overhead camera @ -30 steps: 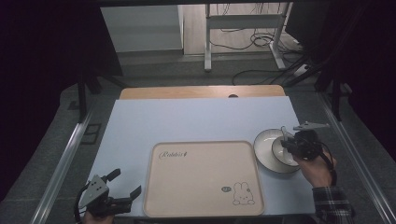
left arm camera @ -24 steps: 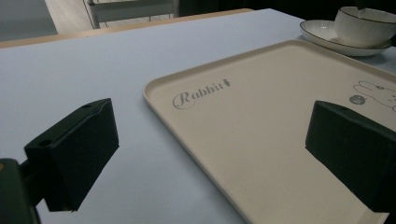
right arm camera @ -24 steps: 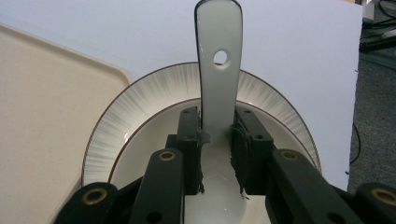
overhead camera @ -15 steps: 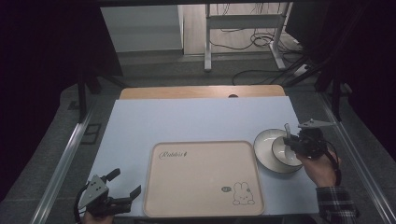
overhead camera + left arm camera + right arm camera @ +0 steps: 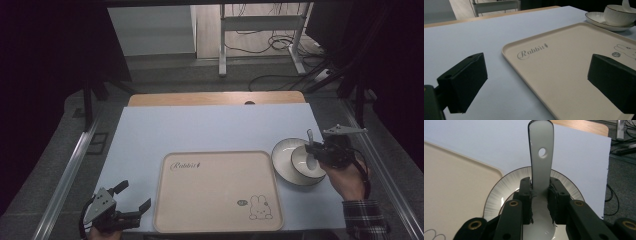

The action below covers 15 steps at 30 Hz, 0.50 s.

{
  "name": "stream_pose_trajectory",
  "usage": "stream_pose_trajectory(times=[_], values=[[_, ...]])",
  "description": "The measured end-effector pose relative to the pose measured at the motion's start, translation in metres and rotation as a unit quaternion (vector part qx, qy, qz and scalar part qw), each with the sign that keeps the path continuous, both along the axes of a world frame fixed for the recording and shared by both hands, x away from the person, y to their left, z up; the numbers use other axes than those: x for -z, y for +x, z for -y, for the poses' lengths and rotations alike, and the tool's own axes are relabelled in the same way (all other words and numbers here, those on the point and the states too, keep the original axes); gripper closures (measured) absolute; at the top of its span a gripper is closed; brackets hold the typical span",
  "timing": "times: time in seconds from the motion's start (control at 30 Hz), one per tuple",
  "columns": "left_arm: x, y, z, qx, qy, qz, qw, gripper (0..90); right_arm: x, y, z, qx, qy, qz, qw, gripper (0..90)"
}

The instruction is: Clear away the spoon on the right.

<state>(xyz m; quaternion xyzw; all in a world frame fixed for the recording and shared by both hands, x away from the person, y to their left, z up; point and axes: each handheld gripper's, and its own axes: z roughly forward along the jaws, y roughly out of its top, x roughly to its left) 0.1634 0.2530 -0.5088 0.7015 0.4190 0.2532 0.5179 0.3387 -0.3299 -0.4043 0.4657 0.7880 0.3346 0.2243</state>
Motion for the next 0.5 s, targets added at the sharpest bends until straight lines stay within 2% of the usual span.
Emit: stream_pose_trajectory(times=[0.5], values=[[0.000,0.000,0.000,0.000,0.000,0.000,1.0000,2.4,-0.026,-0.012,-0.011,-0.018,0.001,0.009,0.9998,74.3]])
